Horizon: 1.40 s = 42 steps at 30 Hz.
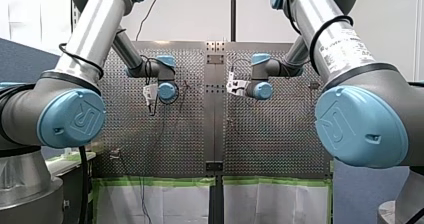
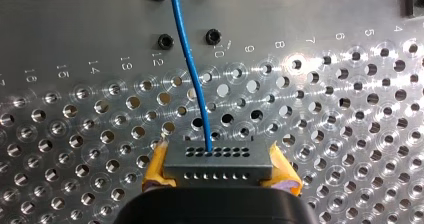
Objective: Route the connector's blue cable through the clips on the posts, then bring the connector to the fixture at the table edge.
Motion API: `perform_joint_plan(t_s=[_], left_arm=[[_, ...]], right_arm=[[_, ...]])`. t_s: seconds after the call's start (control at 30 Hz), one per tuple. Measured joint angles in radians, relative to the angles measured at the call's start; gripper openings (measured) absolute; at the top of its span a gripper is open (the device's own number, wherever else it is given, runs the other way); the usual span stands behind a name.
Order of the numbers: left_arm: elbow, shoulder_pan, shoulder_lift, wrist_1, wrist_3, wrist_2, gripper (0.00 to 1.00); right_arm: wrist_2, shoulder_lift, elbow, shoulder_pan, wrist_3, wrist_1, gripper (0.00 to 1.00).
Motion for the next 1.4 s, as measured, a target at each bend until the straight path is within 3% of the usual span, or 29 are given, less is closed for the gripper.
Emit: perform_joint_plan(t_s=[0.33, 0.57, 1.0, 1.03, 1.07, 1.1, 1.13, 1.2, 1.23, 1.27, 1.4], left_arm=[[0.0, 0.002, 0.0, 0.002, 0.0, 0.003, 0.0], [0.0, 0.006, 0.001, 0.003, 0.0, 0.004, 0.0], [0.0, 0.022, 0.001, -0.016, -0.025, 0.09, 0.0], [0.0, 0.022, 0.001, -0.022, -0.025, 0.096, 0.04], [-0.001, 0.023, 0.001, -0.029, -0.025, 0.103, 0.32], [-0.001, 0.024, 0.001, -0.036, -0.024, 0.107, 0.32], [-0.002, 0.025, 0.001, -0.046, -0.021, 0.108, 0.48], [-0.004, 0.027, 0.001, -0.063, -0.018, 0.102, 0.48], [-0.005, 0.027, 0.001, -0.071, -0.017, 0.096, 0.89], [-0.005, 0.027, 0.001, -0.077, -0.017, 0.089, 1.0], [-0.006, 0.024, 0.001, -0.103, -0.014, 0.056, 1.0]], right_arm=[[-0.011, 0.006, -0.015, -0.002, 0.003, -0.002, 0.0], [-0.015, 0.027, -0.055, 0.001, -0.005, 0.036, 0.0], [-0.018, 0.031, -0.065, 0.006, -0.007, 0.053, 0.0], [-0.018, 0.031, -0.065, 0.006, -0.007, 0.053, 0.0], [-0.018, 0.031, -0.065, 0.006, -0.008, 0.054, 0.0], [-0.018, 0.031, -0.065, 0.006, -0.008, 0.054, 0.0], [-0.018, 0.032, -0.065, 0.006, -0.008, 0.055, 0.0], [-0.018, 0.032, -0.065, 0.006, -0.009, 0.057, 0.0], [-0.018, 0.032, -0.065, 0.006, -0.009, 0.058, 0.0], [-0.018, 0.032, -0.065, 0.006, -0.009, 0.06, 0.0], [-0.018, 0.032, -0.065, 0.007, -0.01, 0.067, 0.0]])
